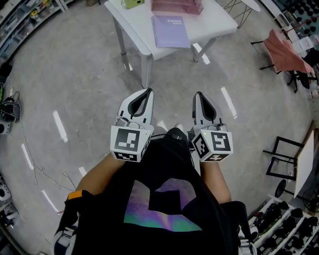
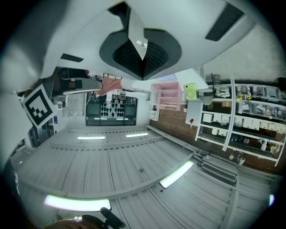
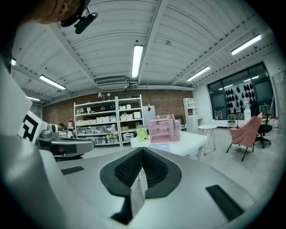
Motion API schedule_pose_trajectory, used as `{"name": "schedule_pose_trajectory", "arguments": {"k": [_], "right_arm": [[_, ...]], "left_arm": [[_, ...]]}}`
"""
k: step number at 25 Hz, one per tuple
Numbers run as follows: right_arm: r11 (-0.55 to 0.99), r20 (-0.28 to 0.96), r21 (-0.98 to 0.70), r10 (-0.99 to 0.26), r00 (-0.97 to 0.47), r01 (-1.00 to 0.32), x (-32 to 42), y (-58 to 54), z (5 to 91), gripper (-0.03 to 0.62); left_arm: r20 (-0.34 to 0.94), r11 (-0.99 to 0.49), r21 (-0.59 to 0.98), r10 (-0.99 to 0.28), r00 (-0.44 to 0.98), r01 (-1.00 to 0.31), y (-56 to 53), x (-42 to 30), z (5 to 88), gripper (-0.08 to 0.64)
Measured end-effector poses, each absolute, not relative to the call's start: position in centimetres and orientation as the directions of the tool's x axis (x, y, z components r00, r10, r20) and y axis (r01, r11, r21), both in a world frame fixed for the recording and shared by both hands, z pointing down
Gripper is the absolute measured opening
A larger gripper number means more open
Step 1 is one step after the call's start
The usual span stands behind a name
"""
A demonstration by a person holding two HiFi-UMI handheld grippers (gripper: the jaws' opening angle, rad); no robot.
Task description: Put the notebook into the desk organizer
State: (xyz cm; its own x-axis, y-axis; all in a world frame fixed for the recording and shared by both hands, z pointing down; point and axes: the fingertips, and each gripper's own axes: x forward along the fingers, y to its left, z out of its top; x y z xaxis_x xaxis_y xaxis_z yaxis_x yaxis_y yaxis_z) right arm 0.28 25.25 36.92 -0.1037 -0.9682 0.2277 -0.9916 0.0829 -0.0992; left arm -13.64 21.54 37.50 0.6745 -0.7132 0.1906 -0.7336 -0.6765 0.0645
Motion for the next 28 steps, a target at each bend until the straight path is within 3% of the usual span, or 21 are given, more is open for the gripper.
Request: {"name": "schedule_pose_trajectory", "arguments": {"k": [12, 19, 28], "right_arm": [[0.101, 0.248, -0.175, -0.958, -0.143, -0.979, 5.6, 14.3, 39.2, 0.015], [0.112, 0.338, -0.301, -0.916, -0.216, -0.947, 10.0, 4.7, 42.4, 0.139], [0.060, 0.460, -0.470, -0.835, -0.302, -0.881, 14.8, -5.5, 50.4, 0.246]], "left_arm": [[0.234, -0.654, 0.050, -0.727, 0.645, -0.755, 11.2, -10.5, 40.0, 0.005], [0.346, -0.616, 0.090, -0.717, 0.605, -0.782, 2.1, -7.3, 42.0, 0.008], [0.501, -0.564, 0.119, -0.677, 0.540, -0.817, -7.5, -3.9, 47.8, 0.133]]}}
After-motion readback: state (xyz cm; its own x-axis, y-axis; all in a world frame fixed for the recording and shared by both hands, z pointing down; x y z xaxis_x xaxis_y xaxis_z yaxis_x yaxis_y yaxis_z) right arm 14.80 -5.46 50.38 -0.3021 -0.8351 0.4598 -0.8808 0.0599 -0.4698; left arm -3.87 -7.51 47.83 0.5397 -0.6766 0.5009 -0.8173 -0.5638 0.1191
